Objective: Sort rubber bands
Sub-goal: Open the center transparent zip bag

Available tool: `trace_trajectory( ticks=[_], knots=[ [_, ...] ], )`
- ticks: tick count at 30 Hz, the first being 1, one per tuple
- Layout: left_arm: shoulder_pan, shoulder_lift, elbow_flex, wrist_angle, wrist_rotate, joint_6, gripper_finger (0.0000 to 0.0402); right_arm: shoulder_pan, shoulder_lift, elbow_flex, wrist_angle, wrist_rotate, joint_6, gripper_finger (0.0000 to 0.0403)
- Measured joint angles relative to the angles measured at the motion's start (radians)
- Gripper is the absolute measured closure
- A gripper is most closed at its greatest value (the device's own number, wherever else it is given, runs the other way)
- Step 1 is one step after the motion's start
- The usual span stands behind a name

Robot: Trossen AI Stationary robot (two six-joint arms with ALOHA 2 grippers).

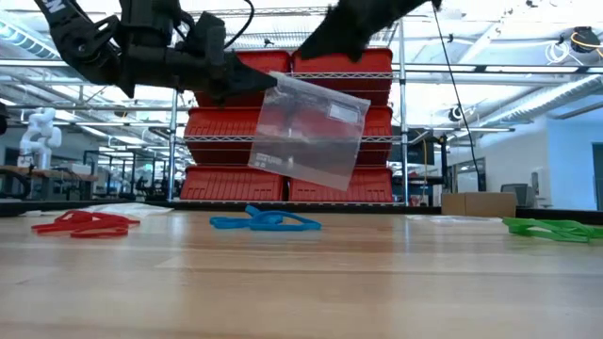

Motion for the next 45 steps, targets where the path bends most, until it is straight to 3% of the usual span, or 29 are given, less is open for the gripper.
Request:
trace_trajectory(
  ticks=[5, 13, 18, 30, 36, 41, 45],
  knots=[
    [0.000, 0.000, 0.000, -0.004, 0.011, 0.031, 0.0401, -0.030, 0.130, 0.160, -0.136, -0.011, -0.045, 0.0292],
    [0.000, 0.000, 0.000, -0.024, 0.046, 0.038, 0.0401, -0.042, 0.176, 0.229, -0.179, -0.057, -0.075, 0.0275],
    [0.001, 0.000, 0.000, -0.023, 0.047, 0.050, 0.0401, -0.044, 0.177, 0.229, -0.190, -0.154, -0.088, 0.0290],
    [0.001, 0.002, 0.000, -0.026, 0.047, 0.048, 0.0402, -0.055, 0.184, 0.231, -0.227, -0.152, -0.074, 0.0397],
    [0.001, 0.002, 0.000, -0.016, 0.041, 0.047, 0.0402, -0.056, 0.171, 0.230, -0.276, -0.141, -0.066, 0.0396],
    [0.001, 0.000, 0.000, -0.004, 0.036, 0.044, 0.0401, -0.056, 0.153, 0.229, -0.334, -0.065, -0.049, 0.0399],
    [0.001, 0.000, 0.000, -0.012, 0.034, 0.030, 0.0401, -0.055, 0.151, 0.228, -0.334, -0.046, -0.040, 0.0371]
  ],
)
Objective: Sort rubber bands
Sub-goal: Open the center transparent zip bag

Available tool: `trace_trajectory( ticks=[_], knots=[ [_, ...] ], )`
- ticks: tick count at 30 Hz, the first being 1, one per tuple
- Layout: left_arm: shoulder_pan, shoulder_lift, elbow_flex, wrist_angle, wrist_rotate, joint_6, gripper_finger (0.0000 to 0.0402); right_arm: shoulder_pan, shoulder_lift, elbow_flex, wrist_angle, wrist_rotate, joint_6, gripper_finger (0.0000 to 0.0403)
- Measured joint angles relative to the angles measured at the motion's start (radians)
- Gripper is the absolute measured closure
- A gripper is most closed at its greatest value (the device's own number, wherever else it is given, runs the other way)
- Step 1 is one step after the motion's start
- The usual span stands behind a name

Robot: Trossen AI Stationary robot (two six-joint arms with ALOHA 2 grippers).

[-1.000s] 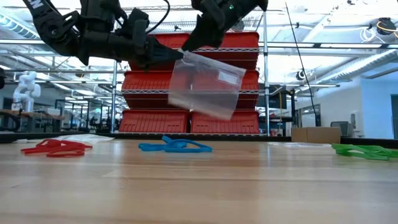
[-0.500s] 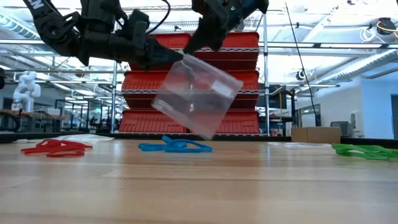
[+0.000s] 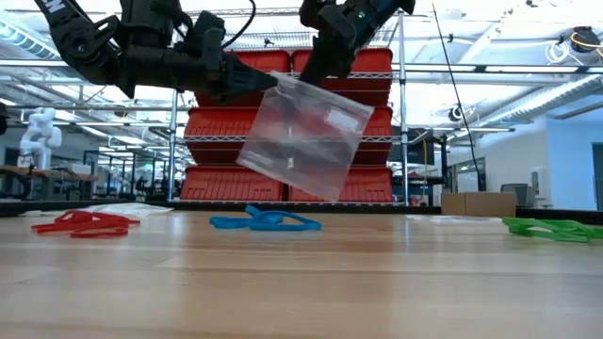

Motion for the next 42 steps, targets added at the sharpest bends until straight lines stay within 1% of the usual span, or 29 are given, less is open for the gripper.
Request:
trace_trajectory(
  ticks=[6, 9, 12, 15, 21, 25, 28, 33, 35, 38, 42],
  knots=[
    [0.000, 0.000, 0.000, -0.035, -0.003, -0.004, 0.0402, -0.001, 0.000, 0.000, 0.040, 0.000, 0.028, 0.0282],
    [0.000, 0.000, 0.000, -0.043, -0.019, -0.004, 0.0401, -0.005, 0.000, 0.007, 0.047, -0.006, 0.042, 0.0249],
    [0.000, 0.000, 0.000, -0.043, -0.025, -0.004, 0.0402, -0.004, -0.002, 0.014, 0.057, -0.010, 0.042, 0.0234],
    [0.000, 0.000, 0.000, -0.042, -0.025, 0.000, 0.0401, -0.003, -0.001, 0.014, 0.063, -0.035, 0.042, 0.0233],
    [0.000, 0.000, 0.000, -0.047, -0.020, -0.001, 0.0402, -0.002, 0.056, 0.014, 0.081, -0.038, 0.032, 0.0244],
    [0.000, 0.000, 0.000, -0.061, -0.019, -0.002, 0.0401, -0.003, 0.056, 0.015, 0.117, -0.062, 0.031, 0.0257],
    [0.000, 0.000, 0.000, -0.066, -0.018, -0.004, 0.0402, -0.002, 0.057, 0.015, 0.113, -0.062, 0.032, 0.0284],
    [0.000, 0.000, 0.000, -0.062, -0.019, -0.004, 0.0402, -0.002, 0.066, 0.015, 0.102, -0.077, 0.031, 0.0353],
    [0.000, 0.000, 0.000, -0.063, -0.019, -0.004, 0.0401, -0.002, 0.070, 0.015, 0.099, -0.078, 0.031, 0.0372],
    [0.000, 0.001, 0.000, -0.056, -0.019, -0.005, 0.0402, -0.002, 0.070, 0.015, 0.094, -0.079, 0.028, 0.0384],
    [-0.001, 0.002, 0.000, -0.049, -0.019, -0.007, 0.0401, -0.002, 0.072, 0.016, 0.072, -0.068, 0.027, 0.0387]
  ],
)
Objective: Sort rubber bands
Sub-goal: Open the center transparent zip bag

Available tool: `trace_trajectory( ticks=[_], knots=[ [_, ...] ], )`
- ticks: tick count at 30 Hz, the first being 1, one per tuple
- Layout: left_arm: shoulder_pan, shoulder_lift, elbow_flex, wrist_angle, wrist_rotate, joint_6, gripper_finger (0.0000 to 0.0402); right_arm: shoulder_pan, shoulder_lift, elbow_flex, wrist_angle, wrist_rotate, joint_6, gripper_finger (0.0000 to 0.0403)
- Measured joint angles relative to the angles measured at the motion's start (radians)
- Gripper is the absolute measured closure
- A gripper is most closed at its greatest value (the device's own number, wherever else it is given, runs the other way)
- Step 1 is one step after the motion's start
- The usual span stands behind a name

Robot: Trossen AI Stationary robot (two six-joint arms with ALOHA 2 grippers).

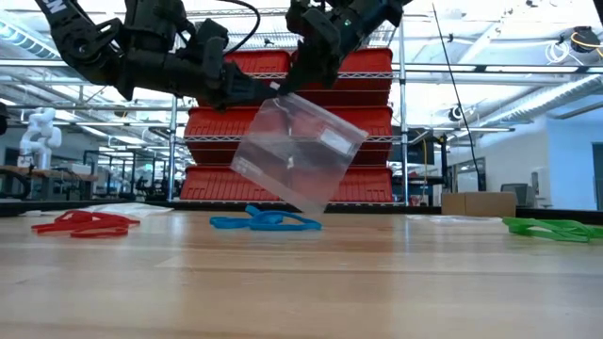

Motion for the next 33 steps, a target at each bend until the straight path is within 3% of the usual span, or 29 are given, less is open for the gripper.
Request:
trace_trajectory(
  ticks=[24, 33],
  knots=[
    [0.001, -0.001, 0.000, 0.035, -0.044, -0.001, 0.0401, 0.000, -0.066, -0.001, -0.528, 0.089, 0.046, 0.0387],
    [0.001, -0.001, 0.000, 0.039, -0.044, -0.001, 0.0401, 0.001, -0.067, -0.001, -0.573, 0.092, 0.067, 0.0385]
  ],
)
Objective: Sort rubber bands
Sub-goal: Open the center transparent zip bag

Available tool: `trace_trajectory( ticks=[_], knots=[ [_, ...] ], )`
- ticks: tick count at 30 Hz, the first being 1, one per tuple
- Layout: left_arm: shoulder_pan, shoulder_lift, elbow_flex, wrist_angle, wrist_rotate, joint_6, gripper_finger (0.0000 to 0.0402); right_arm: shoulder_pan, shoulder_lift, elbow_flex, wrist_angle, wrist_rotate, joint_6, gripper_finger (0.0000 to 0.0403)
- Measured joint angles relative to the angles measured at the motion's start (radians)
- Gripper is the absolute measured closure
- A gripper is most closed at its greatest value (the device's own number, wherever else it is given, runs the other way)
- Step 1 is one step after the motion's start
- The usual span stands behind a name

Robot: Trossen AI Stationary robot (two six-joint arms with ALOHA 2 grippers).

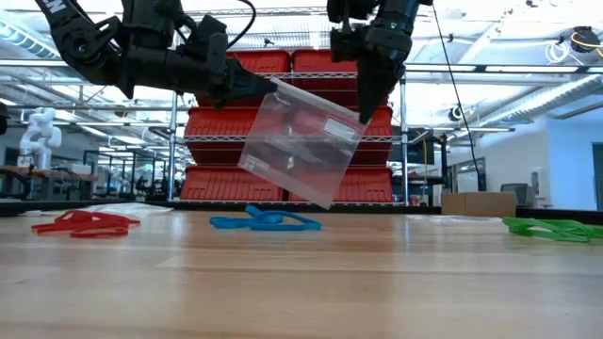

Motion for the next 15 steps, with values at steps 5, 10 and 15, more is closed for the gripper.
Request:
trace_trajectory(
  ticks=[5, 10, 15],
  knots=[
    [0.000, 0.000, 0.000, -0.004, -0.002, 0.000, 0.0401, 0.000, -0.002, 0.000, -0.007, 0.006, 0.025, 0.0362],
    [0.002, -0.003, 0.001, -0.034, -0.012, 0.000, 0.0401, 0.007, -0.011, -0.003, -0.013, 0.055, 0.062, 0.0312],
    [0.005, -0.002, 0.001, -0.035, -0.010, 0.003, 0.0401, 0.011, -0.023, 0.047, 0.005, 0.081, 0.088, 0.0266]
  ],
)
